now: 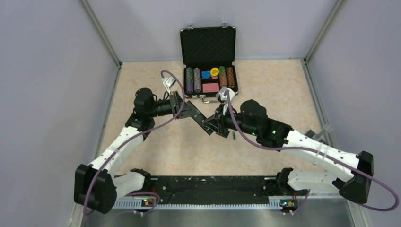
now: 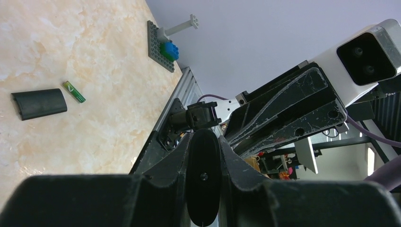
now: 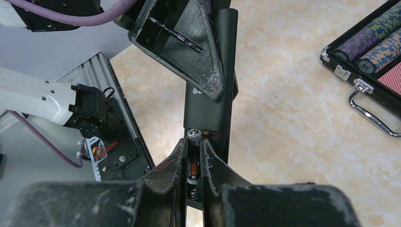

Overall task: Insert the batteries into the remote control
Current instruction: Load the battery into the remote control.

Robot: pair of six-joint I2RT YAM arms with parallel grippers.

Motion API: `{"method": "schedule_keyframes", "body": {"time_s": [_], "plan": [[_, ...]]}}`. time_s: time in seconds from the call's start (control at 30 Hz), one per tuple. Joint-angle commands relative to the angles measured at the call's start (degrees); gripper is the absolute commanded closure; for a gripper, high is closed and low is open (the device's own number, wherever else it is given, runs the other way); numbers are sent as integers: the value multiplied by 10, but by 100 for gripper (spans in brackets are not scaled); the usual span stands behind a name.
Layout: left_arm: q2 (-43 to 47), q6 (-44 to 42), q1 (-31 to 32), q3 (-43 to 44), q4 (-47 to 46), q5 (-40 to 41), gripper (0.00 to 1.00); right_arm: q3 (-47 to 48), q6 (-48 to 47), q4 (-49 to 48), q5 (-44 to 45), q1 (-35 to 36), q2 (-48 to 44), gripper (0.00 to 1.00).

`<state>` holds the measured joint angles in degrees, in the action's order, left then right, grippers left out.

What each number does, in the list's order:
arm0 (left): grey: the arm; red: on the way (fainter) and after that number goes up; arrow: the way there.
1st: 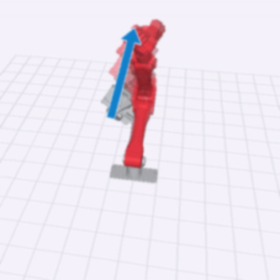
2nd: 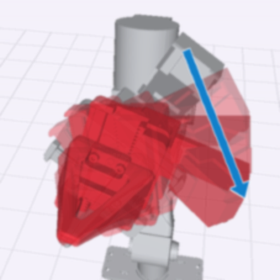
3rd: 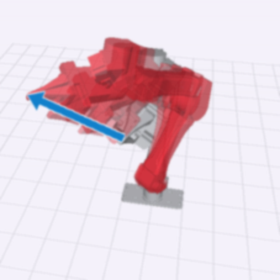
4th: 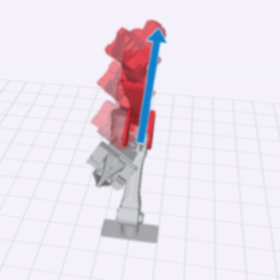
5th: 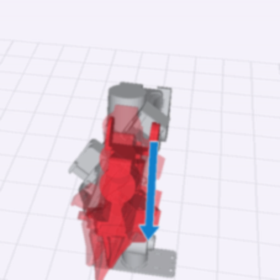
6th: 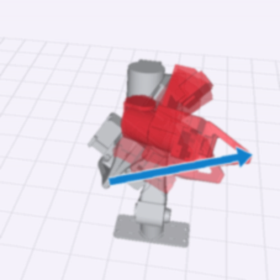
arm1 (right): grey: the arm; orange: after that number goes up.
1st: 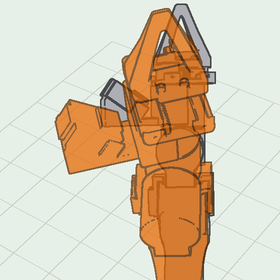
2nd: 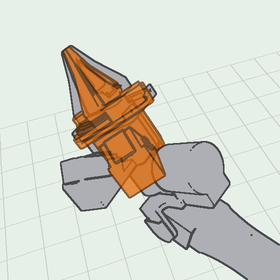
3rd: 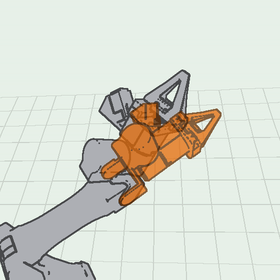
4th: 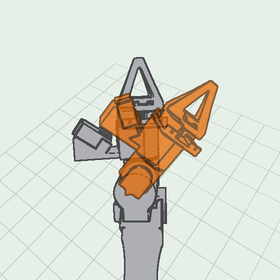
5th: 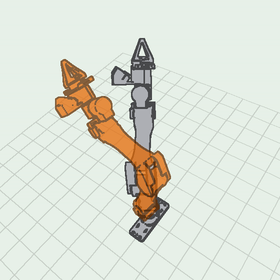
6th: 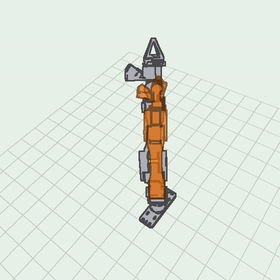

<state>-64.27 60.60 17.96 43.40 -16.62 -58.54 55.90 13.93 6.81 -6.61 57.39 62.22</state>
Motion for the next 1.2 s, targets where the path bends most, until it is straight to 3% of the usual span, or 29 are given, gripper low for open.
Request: {"method": "schedule_keyframes", "body": {"time_s": [0.0,0.6,1.17], "plan": [[2,8,1,14,-39,9,100,-2,-3,-16,-3,10,-1,98],[2,14,1,6,-51,7,100,2,-33,33,8,12,-3,91],[-2,3,1,1,-39,8,100,16,-21,30,-3,11,5,75]]}}
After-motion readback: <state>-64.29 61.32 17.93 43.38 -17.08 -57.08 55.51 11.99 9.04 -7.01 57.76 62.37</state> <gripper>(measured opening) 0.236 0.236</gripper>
